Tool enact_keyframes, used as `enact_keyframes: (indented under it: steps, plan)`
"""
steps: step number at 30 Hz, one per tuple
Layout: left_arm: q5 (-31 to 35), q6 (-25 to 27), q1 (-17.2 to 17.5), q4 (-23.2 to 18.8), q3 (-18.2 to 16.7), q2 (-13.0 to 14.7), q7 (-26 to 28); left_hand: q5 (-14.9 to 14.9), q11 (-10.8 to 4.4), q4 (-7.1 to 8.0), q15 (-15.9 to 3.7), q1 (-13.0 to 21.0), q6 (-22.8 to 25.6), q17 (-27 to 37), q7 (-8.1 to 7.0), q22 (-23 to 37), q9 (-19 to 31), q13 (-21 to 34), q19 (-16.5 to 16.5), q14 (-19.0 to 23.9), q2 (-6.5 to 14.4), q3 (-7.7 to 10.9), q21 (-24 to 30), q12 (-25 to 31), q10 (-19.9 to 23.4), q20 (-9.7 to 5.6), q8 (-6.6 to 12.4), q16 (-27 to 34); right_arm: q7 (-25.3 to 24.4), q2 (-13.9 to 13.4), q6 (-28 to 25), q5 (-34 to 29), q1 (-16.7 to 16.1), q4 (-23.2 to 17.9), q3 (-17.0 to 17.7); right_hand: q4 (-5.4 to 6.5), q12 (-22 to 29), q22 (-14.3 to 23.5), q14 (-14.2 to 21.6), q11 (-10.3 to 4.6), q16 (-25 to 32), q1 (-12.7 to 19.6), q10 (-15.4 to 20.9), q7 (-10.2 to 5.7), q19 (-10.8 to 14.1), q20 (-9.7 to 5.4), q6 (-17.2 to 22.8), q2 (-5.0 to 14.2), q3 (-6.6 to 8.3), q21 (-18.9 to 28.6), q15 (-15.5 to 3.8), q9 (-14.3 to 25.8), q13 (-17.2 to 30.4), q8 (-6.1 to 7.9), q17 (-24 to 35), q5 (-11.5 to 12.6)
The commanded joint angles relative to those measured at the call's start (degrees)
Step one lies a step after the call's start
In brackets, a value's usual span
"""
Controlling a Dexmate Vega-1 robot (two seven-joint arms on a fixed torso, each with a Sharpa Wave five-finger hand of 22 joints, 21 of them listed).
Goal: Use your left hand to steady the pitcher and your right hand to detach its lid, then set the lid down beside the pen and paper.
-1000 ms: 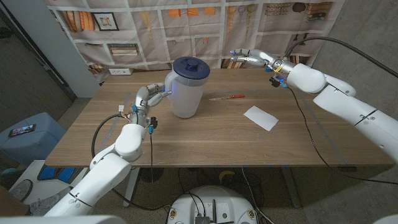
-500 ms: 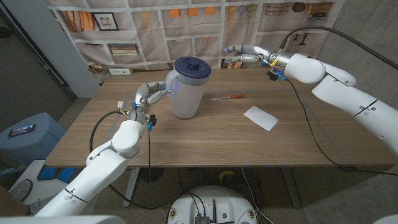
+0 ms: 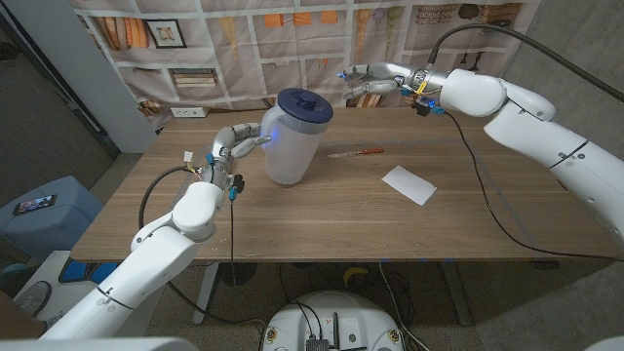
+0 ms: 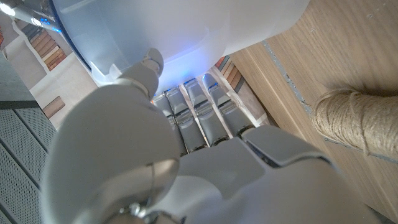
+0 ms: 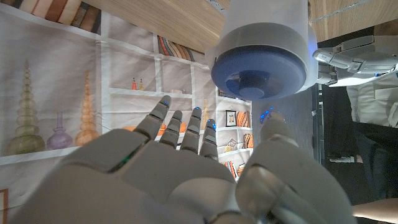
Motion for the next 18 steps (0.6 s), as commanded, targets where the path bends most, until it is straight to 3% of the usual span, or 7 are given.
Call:
enact_keyframes:
  steps: [1,18]
  plan:
    - [-0.63,0.59,-0.81,-0.14,0.19,0.88,-0.56,0.46,-0.13,-0.03,-5.8,0.14,2.17,0.23,1.59,0.16,0.25,0.3,0.65,0.62,0.59,0.57,-0.13,-0.19,0.47,-8.58,0.26,0.17,4.26,2.12,2.23,-1.27,4.64,2.27,-2.12,0.15,0.62,0.14,0.7,-0.04,0.21,1.52,0.83,-0.41,-0.05,0.39,0.26,-0.24,0.48,0.16,0.05,0.31,0.28,0.47,0.11,0.45]
    - [-1.4,0.84,-1.53,0.62,0.75,1.77,-1.47,0.48,-0.12,-0.16,-5.91,0.27,2.48,0.28,1.56,0.16,0.3,0.33,0.71,1.02,0.73,0.73,-0.18,-0.26,0.79,-8.59,0.16,0.25,8.32,6.25,4.9,-3.29,10.58,6.87,-5.32,0.47,1.16,0.16,2.63,-0.78,1.08,4.98,3.14,-1.28,0.76,0.85,1.27,-1.76,1.29,0.22,-1.23,0.58,0.53,1.04,0.29,0.83]
